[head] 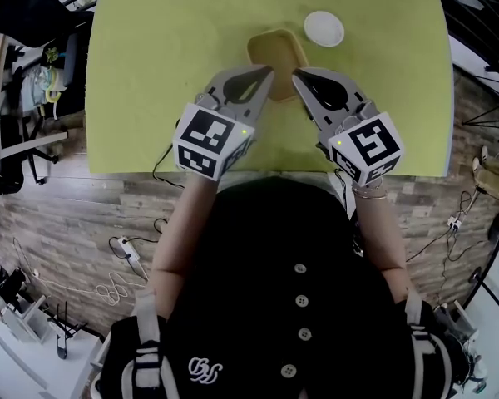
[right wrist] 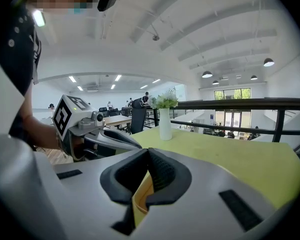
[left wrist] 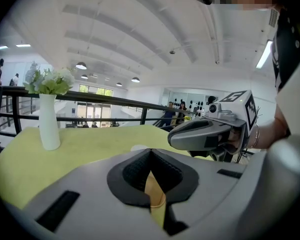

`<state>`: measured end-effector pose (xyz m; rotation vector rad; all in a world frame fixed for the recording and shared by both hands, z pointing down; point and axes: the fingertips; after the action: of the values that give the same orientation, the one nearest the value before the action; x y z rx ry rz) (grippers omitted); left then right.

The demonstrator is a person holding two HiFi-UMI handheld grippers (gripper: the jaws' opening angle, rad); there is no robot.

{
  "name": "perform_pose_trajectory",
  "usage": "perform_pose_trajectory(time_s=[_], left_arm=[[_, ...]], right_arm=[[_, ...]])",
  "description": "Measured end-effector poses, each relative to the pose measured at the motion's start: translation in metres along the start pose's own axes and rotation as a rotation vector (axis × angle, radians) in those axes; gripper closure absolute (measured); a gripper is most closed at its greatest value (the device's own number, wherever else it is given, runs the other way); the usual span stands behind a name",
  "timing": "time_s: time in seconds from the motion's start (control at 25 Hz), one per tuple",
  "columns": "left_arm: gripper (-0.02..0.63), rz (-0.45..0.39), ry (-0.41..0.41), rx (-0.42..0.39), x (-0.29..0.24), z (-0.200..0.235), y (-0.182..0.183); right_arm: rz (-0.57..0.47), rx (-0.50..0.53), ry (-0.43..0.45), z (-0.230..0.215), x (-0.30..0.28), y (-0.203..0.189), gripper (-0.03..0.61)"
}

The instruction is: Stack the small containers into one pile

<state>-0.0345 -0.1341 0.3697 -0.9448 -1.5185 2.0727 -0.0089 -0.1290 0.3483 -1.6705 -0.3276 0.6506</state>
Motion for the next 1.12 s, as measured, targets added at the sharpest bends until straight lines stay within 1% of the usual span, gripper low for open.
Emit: perform_pose_trajectory(time_s=[0.2,0.44,0.88,1.12], left_arm=[[0.603,0.008,-0.017,-0.008,-0.003,-0.005,-0.002],[0.603,0.02,-0.042,-0.007,-0.004,-0.011,-0.005],[0.603,0.055,-0.052,0.004,0.004,-0.008,-0.017],[0.603,0.061,-0.054,0.011,0.007,-0.008,-0.021]], right_arm=[[0.02,0.024,0.025,0.002,0.0,0.0,0.568],[0.038,0.054,0.032,0.001,0.008,0.002,0.567],[0.108,0.105,0.106,0.015,0.009,-0.005,0.568],[0.124,0.119,0.099,0.012,0.014,-0.006,0.567]])
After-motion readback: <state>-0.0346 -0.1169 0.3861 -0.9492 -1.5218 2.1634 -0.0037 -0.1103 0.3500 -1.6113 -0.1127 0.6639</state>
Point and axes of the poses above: the fingertips, and each gripper's own axes: x backward along the fingers, z to its left, y out of its top, and after that the axes turned 5 degrees about -z, right-handed
